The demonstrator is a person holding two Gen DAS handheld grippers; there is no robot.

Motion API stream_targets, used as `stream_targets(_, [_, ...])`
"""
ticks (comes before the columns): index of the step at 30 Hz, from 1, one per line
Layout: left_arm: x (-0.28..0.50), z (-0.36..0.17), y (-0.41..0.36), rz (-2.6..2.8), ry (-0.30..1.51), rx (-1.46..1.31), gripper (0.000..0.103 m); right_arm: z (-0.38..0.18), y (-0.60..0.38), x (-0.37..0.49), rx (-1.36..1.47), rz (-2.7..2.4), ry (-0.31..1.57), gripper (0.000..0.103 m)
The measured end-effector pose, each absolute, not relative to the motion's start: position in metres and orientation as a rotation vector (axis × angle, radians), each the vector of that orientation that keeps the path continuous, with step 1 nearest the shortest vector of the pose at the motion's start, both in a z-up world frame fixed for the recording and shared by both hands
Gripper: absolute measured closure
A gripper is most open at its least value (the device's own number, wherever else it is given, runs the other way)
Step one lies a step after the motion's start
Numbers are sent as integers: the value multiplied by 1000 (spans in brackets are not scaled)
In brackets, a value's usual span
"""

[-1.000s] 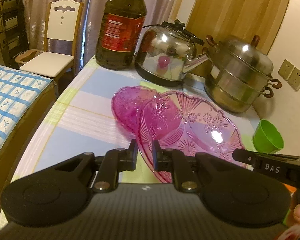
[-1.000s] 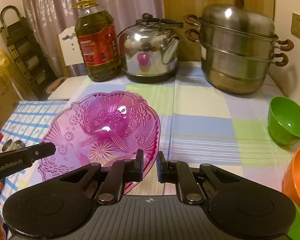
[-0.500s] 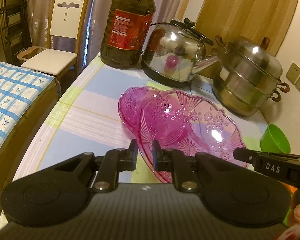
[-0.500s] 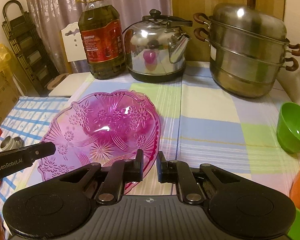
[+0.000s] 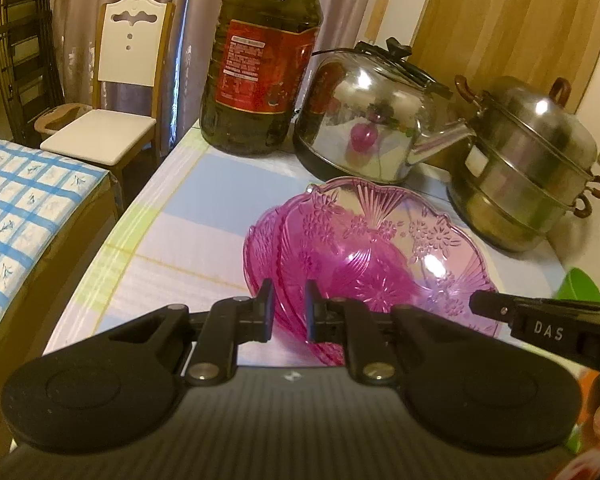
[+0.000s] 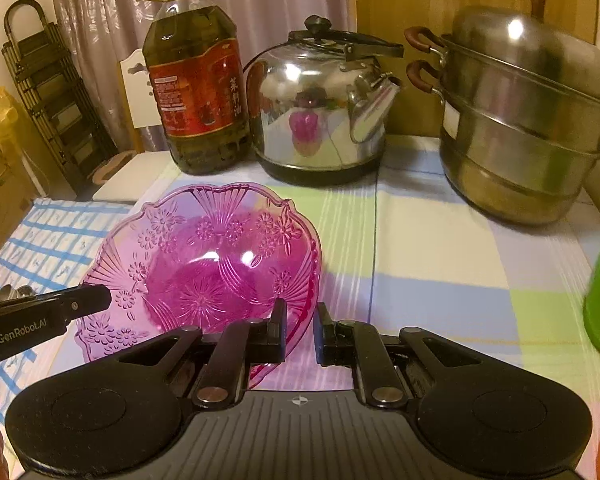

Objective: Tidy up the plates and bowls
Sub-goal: 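Lower the held pink dish onto the stacked pink dishes with both grippers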

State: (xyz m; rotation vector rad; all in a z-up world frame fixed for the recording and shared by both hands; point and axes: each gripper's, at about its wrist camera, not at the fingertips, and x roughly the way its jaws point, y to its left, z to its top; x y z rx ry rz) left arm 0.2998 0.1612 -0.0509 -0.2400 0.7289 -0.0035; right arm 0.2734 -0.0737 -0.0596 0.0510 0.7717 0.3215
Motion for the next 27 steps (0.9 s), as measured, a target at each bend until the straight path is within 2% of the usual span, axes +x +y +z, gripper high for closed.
stream_targets(12, [347, -66, 169, 10, 745, -197, 90, -78, -63, 324, 72, 332, 789, 90])
stream_targets(27, [365, -90, 164, 13, 781, -136, 90, -103, -62, 345, 89, 330, 822, 90])
